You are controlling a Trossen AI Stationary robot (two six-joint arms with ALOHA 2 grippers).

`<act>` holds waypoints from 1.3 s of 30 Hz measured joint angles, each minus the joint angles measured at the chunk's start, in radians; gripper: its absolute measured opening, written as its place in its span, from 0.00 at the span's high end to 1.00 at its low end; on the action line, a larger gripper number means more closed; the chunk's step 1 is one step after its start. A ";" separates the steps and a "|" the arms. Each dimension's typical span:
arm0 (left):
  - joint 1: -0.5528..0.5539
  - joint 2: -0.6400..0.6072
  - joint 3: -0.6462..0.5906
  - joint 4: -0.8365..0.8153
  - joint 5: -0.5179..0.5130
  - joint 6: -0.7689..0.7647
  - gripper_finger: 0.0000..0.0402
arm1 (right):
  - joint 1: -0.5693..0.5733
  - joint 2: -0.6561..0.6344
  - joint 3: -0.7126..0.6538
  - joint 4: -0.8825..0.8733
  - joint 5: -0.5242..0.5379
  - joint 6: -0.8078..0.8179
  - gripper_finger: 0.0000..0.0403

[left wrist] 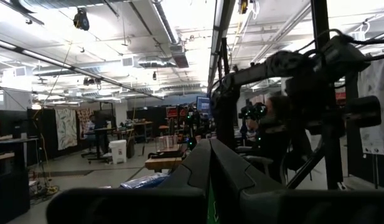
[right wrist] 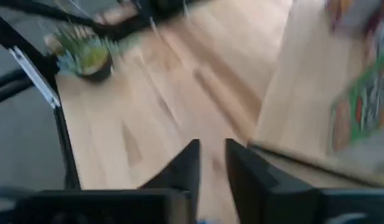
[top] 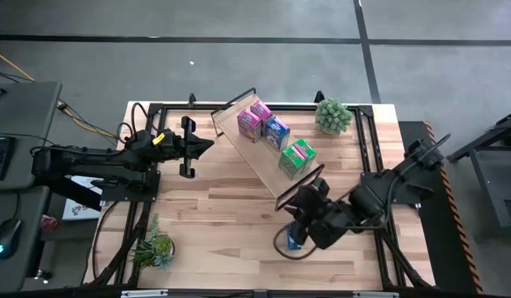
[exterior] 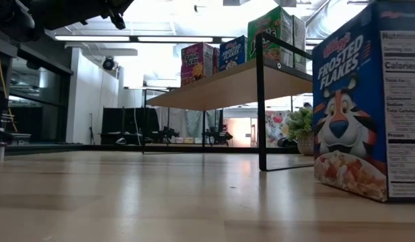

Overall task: Stack cereal on shelf
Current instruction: Put the blue cereal box aligned with the other blue cereal box on the shelf

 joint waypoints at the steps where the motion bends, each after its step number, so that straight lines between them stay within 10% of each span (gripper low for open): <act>1: 0.000 0.000 0.000 0.000 0.000 0.000 1.00 | -0.011 0.013 0.032 -0.049 -0.042 0.042 0.78; 8: 0.000 0.000 0.000 0.000 0.000 0.034 1.00 | -0.058 0.104 0.188 -0.292 -0.381 0.289 0.45; 14: 0.000 0.000 0.000 0.001 0.000 0.037 1.00 | -0.034 0.154 0.196 -0.422 -0.534 0.709 0.40; 20: 0.000 0.000 0.000 0.000 0.000 0.070 1.00 | -0.007 0.216 0.195 -0.328 -0.489 0.953 0.40; 39: 0.000 0.000 0.000 0.022 0.000 0.076 1.00 | -0.031 0.403 0.194 -0.329 -0.470 0.995 0.40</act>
